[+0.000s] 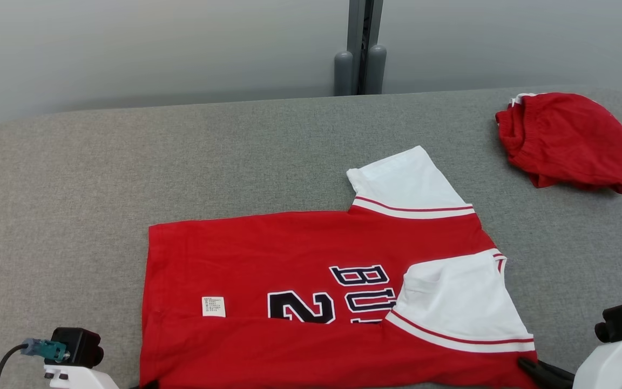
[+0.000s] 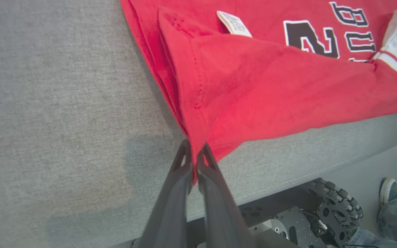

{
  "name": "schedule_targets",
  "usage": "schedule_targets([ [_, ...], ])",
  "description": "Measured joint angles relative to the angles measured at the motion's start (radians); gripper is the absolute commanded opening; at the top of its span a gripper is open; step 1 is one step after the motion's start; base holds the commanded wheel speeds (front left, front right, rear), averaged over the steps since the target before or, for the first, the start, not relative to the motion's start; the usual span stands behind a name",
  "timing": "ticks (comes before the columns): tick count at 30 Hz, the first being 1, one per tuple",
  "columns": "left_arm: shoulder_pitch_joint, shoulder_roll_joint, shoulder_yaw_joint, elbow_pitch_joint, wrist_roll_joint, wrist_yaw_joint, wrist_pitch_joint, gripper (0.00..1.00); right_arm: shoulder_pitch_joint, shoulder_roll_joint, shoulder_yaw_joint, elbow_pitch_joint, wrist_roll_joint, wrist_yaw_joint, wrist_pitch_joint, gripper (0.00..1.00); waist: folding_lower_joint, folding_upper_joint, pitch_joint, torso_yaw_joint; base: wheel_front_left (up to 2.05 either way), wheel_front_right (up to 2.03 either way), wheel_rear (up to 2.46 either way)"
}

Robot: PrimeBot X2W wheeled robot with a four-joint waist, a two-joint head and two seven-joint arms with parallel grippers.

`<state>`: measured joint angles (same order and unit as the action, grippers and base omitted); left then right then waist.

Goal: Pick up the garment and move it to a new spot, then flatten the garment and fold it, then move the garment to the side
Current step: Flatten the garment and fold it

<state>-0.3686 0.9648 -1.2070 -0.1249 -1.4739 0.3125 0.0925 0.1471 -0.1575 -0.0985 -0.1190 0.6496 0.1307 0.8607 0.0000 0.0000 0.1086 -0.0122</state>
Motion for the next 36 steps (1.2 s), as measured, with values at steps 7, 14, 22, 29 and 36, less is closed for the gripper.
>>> schedule_targets([
  [7,0.0,0.0,-0.006,-0.008,0.003,0.006,0.019,1.0,0.001,0.013,-0.017,-0.033,-0.027,0.0,0.021,1.0,0.0,0.0,0.007,0.001,0.0,0.0,0.0],
  [14,-0.005,0.011,0.003,-0.025,0.017,0.027,0.009,1.0,-0.001,0.013,-0.034,-0.074,-0.05,0.0,0.028,1.0,0.0,0.0,0.005,0.003,0.0,0.0,0.0],
  [22,-0.081,0.035,0.083,-0.043,0.089,0.083,-0.096,1.0,-0.095,-0.018,-0.046,-0.139,-0.064,0.0,-0.032,1.0,0.0,0.0,0.003,-0.001,0.0,0.0,0.0],
  [29,-0.154,-0.003,0.119,0.008,0.127,0.09,-0.125,1.0,-0.294,-0.039,0.025,-0.073,-0.065,0.0,-0.068,1.0,0.0,0.0,0.038,-0.017,0.0,0.0,0.0],
  [36,-0.243,-0.065,0.129,0.131,0.163,0.064,-0.113,1.0,-0.536,-0.079,0.095,0.084,-0.088,0.0,-0.101,1.0,0.0,0.0,0.1,-0.02,0.0,0.0,0.0],
])
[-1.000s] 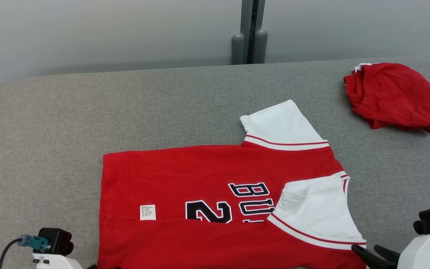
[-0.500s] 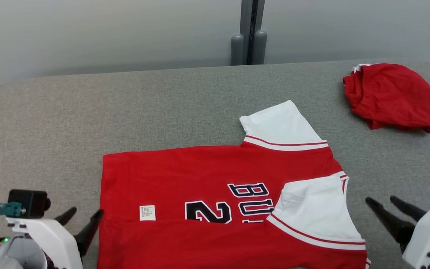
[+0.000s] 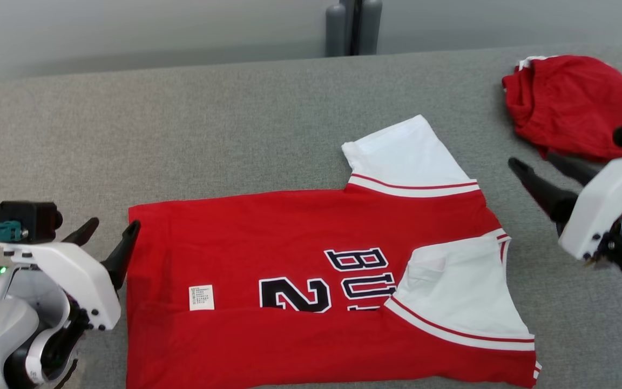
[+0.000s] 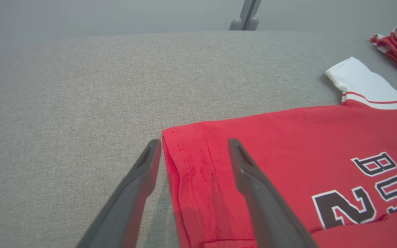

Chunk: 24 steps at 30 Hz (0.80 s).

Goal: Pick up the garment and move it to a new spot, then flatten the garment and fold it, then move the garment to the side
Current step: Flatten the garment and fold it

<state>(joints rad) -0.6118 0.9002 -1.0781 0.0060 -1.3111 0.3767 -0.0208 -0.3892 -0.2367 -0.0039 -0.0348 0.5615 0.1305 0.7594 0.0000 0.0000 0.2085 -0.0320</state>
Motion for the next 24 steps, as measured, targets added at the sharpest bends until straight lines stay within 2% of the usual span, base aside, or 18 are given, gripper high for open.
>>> schedule_targets([
  [7,-0.069,-0.096,-0.004,0.136,0.022,-0.058,-0.002,1.0,-0.204,-0.057,0.076,0.221,-0.02,0.0,-0.089,1.0,0.0,0.0,0.062,0.024,0.0,0.0,0.0],
  [15,-0.146,-0.175,-0.012,0.241,0.06,-0.124,-0.007,1.0,-0.389,-0.106,0.202,0.445,0.055,0.0,-0.185,1.0,0.0001,0.0,0.136,0.074,0.0,0.0,0.0],
  [24,-0.215,-0.251,-0.024,0.324,0.089,-0.184,-0.017,1.0,-0.555,-0.124,0.315,0.65,0.133,0.0,-0.215,1.0,0.0,0.0,0.215,0.132,0.0,0.0,0.0],
])
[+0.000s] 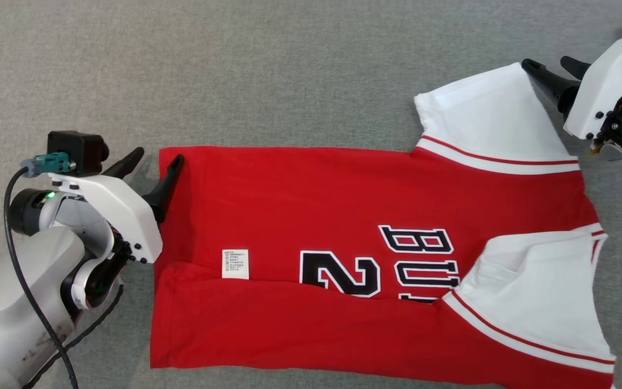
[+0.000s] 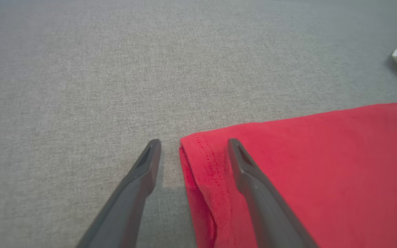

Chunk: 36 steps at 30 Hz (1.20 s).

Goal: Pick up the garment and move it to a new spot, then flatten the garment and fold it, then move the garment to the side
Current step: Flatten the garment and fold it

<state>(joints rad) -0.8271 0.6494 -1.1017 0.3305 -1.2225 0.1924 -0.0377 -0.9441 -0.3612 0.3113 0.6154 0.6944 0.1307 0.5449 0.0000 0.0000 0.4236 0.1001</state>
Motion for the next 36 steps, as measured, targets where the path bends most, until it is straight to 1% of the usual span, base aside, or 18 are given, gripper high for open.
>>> schedule_targets([
  [4,-0.022,-0.027,-0.007,0.032,0.008,-0.023,0.002,1.0,-0.041,-0.01,0.05,0.074,0.026,0.0,0.007,1.0,0.0,0.0,0.021,0.025,0.0,0.0,0.0],
  [5,-0.026,-0.039,-0.009,0.042,0.009,-0.035,0.002,1.0,-0.056,-0.014,0.071,0.1,0.04,0.0,0.007,1.0,0.0001,0.0,0.027,0.035,0.0,0.0,0.0],
  [13,-0.056,-0.07,-0.018,0.065,0.021,-0.069,0.003,1.0,-0.117,-0.026,0.14,0.182,0.085,0.0,-0.004,1.0,0.0,0.0,0.054,0.056,0.0,0.0,0.0],
  [20,-0.069,-0.088,-0.025,0.09,0.021,-0.089,0.014,1.0,-0.14,-0.027,0.182,0.21,0.141,0.0,0.023,1.0,0.0,0.0,0.067,0.059,0.0,0.0,0.0],
  [21,-0.074,-0.093,-0.022,0.095,0.016,-0.103,0.015,1.0,-0.145,-0.028,0.195,0.21,0.155,0.0,0.028,1.0,0.0001,0.0,0.069,0.057,0.0,0.0,0.0],
  [22,-0.075,-0.095,-0.022,0.096,0.016,-0.105,0.015,1.0,-0.148,-0.029,0.202,0.21,0.164,0.0,0.027,1.0,0.0001,0.0,0.069,0.056,0.0,0.0,0.0],
  [23,-0.075,-0.095,-0.022,0.096,0.016,-0.105,0.015,1.0,-0.148,-0.029,0.202,0.21,0.164,0.0,0.027,0.85,0.0001,0.0,0.069,0.056,0.0,0.0,0.0],
  [24,-0.077,-0.095,-0.023,0.099,0.016,-0.108,0.015,0.93,-0.151,-0.03,0.211,0.208,0.17,0.0,0.028,0.64,0.0,0.0,0.069,0.055,0.0,0.0,0.0],
  [25,-0.079,-0.095,-0.023,0.101,0.016,-0.112,0.016,0.62,-0.152,-0.031,0.218,0.208,0.177,0.0,0.027,0.43,0.0,0.0,0.069,0.054,0.0,0.0,0.0],
  [26,-0.079,-0.095,-0.024,0.102,0.016,-0.113,0.017,0.41,-0.152,-0.032,0.224,0.207,0.183,0.0,0.027,0.24,0.0,0.0,0.069,0.053,0.0,0.0,0.0],
  [27,-0.08,-0.095,-0.026,0.105,0.016,-0.114,0.021,0.41,-0.152,-0.033,0.232,0.206,0.19,0.0,0.026,0.24,0.0001,0.0,0.069,0.052,0.0,0.0,0.0],
  [28,-0.08,-0.095,-0.027,0.106,0.016,-0.114,0.025,0.12,-0.152,-0.034,0.243,0.205,0.198,0.0,0.025,0.0,0.0,0.0,0.068,0.051,0.0,0.0,0.0],
  [29,-0.081,-0.095,-0.027,0.108,0.016,-0.116,0.025,0.0,-0.151,-0.034,0.25,0.203,0.205,0.0,0.022,0.0,0.0,0.0,0.067,0.05,0.0,0.0,0.0],
  [34,-0.081,-0.095,-0.03,0.115,0.015,-0.121,0.03,0.0,-0.149,-0.04,0.286,0.191,0.235,0.0,-0.005,0.0,0.0,0.0,0.058,0.05,0.0,0.0,0.0],
  [36,-0.081,-0.095,-0.028,0.116,0.015,-0.122,0.016,0.0,-0.149,-0.045,0.3,0.191,0.243,0.0,-0.023,0.0,0.0,0.0,0.054,0.051,0.0,0.0,0.0],
])
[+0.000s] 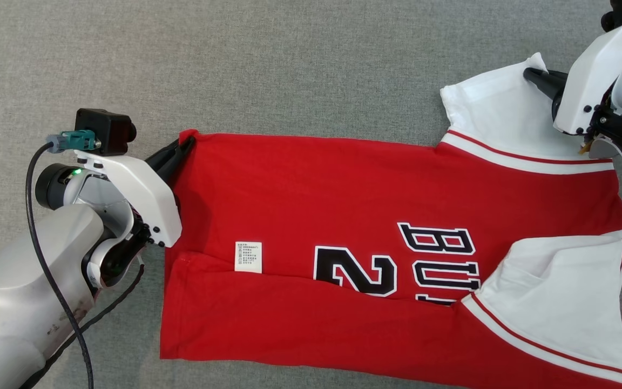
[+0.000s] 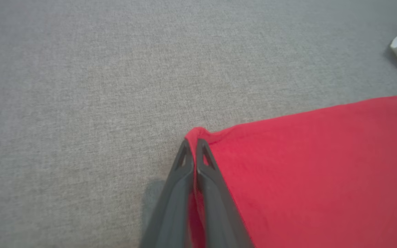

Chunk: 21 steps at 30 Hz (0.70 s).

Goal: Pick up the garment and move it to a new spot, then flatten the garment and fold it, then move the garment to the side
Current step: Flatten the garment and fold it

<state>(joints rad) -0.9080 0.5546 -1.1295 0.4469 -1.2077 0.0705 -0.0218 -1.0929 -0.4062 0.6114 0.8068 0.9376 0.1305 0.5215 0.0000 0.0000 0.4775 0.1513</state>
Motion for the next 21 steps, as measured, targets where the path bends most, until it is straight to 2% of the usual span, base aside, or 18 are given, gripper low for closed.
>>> schedule_targets([
  [10,0.005,0.007,0.008,0.005,0.008,-0.009,-0.049,0.0,-0.002,-0.011,0.053,-0.004,0.054,0.0,-0.103,0.0,0.0001,0.0,-0.042,-0.012,0.0,0.0,0.0],
  [15,0.032,0.027,-0.001,0.008,0.002,-0.012,-0.038,0.0,0.015,-0.021,0.08,-0.021,0.102,0.0,-0.134,0.0,0.0,0.0,-0.074,-0.028,0.0,0.0,0.0],
  [21,0.066,0.054,-0.004,0.004,-0.009,-0.012,-0.033,0.0,0.066,-0.06,0.111,-0.066,0.165,0.0,-0.166,0.0,0.0,0.0,-0.111,-0.05,0.0,0.0,0.0],
])
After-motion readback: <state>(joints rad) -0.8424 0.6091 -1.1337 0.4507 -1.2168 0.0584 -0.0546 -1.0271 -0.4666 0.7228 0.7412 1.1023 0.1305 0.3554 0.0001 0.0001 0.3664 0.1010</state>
